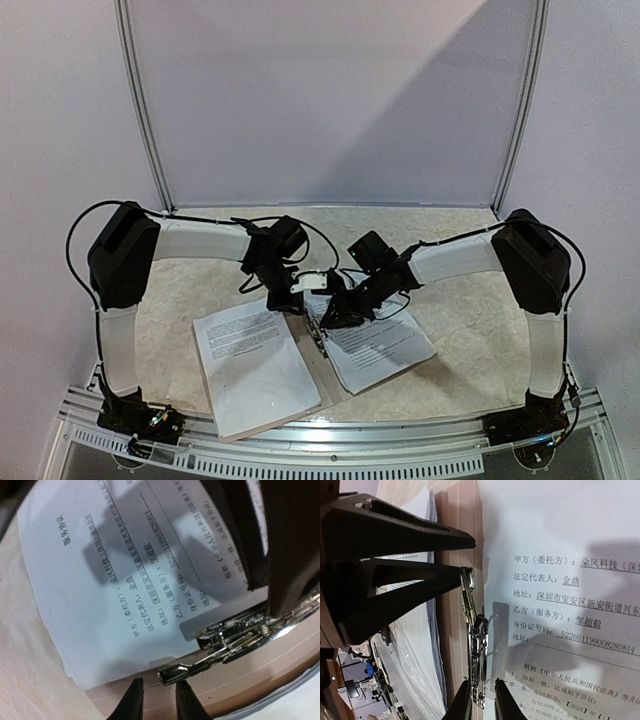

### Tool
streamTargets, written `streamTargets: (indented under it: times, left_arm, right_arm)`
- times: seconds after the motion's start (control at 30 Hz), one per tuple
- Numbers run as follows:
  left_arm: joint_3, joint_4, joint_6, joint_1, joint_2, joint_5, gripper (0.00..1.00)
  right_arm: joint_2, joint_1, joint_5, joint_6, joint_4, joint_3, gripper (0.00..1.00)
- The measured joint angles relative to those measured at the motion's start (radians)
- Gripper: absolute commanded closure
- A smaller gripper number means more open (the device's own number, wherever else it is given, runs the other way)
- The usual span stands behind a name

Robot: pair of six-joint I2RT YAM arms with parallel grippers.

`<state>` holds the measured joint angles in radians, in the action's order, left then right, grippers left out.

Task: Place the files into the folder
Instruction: Close the spring clip on the folder with some files.

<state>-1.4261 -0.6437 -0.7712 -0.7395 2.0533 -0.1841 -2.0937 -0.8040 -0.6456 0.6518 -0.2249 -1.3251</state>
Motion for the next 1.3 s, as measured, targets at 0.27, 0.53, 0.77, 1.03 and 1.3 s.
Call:
streamTargets:
  times: [0.27, 0.53, 0.77, 1.03, 1.3]
  left_arm:
    - [-0.009, -0.008, -0.006, -0.004, 0.000, 0.012, 0.75]
    - [-0.012, 0.007, -0.018, 0.007, 0.002, 0.051, 0.76]
    - [-0.026, 0.027, -0.026, 0.004, 0.019, 0.056, 0.76]
    - [-0.028, 0.029, -0.034, 0.003, 0.029, 0.033, 0.74]
    - [-0.030, 0.032, -0.029, -0.001, 0.003, -0.050, 0.74]
  right_arm:
    - [0.098, 0.014, 0.069, -0.001, -0.016, 0.036, 0.81]
    - [0.116, 0.020, 0.060, 0.022, 0.026, 0.111, 0.80]
    - [0.114, 0.019, 0.017, 0.063, 0.081, 0.147, 0.80]
    - [0.101, 0.019, -0.001, 0.081, 0.115, 0.149, 0.79]
    - [0.101, 0.019, 0.005, 0.081, 0.117, 0.152, 0.78]
